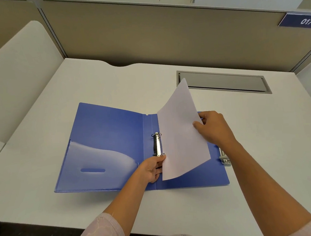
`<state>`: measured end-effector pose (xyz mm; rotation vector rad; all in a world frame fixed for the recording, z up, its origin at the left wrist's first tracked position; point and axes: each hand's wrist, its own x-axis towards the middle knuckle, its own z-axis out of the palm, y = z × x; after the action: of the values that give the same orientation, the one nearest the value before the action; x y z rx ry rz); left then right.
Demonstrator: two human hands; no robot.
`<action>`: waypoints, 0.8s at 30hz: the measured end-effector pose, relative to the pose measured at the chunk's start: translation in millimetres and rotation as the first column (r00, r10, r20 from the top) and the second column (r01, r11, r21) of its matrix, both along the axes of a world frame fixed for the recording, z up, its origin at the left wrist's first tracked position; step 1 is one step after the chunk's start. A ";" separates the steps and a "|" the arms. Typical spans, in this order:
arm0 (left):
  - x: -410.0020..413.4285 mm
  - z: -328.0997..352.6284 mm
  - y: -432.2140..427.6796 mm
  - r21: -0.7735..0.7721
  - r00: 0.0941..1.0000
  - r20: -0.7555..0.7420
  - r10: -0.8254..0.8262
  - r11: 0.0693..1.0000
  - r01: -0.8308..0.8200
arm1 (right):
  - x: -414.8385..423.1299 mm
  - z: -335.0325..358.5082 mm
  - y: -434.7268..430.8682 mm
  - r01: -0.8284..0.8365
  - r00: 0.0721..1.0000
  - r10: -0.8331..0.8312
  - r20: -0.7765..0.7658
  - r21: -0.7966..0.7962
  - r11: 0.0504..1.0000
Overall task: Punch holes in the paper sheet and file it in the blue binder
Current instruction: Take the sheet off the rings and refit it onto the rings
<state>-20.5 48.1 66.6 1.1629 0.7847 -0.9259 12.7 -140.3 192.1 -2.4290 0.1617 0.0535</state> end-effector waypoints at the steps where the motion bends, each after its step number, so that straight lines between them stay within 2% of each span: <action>1: 0.1 0.4 -0.9 0.000 1.000 -0.001 0.012 1.000 -0.012 | 0.3 -1.6 -1.0 0.003 1.000 -0.003 -0.003 -0.002 1.000; 7: -0.8 -3.0 -7.1 0.076 0.996 0.053 0.064 0.995 -0.068 | 2.8 -20.4 -11.4 0.034 0.999 -0.036 -0.034 -0.046 0.998; 9: -1.6 -7.1 -9.5 0.140 0.994 0.093 0.062 0.987 -0.075 | 2.5 -29.8 -16.3 0.053 0.997 -0.056 -0.046 -0.070 0.996; 12: -2.4 -22.0 -11.3 0.315 0.982 0.190 0.020 0.946 -0.080 | 0.8 -48.4 -27.1 0.093 0.991 -0.102 -0.084 -0.097 0.991; 15: -7.7 -29.2 -11.7 0.513 0.955 0.270 -0.126 0.858 -0.032 | -4.6 -70.9 -38.0 0.149 0.977 -0.165 -0.134 -0.127 0.981; 19: -14.8 -29.4 -9.3 0.733 0.879 0.304 -0.367 0.679 0.030 | -13.9 -97.6 -49.0 0.197 0.956 -0.218 -0.195 -0.124 0.973; 21: -17.7 -25.6 -7.8 0.802 0.853 0.293 -0.431 0.597 0.027 | -17.8 -107.8 -52.4 0.204 0.951 -0.230 -0.207 -0.137 0.969; 24: -21.0 -23.1 -7.1 0.848 0.828 0.285 -0.483 0.530 0.017 | -23.3 -120.3 -55.5 0.231 0.947 -0.256 -0.195 -0.144 0.962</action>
<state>-41.5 41.0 43.5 2.3206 0.6094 -0.3961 -10.6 -195.7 71.8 -2.4996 0.5769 0.1969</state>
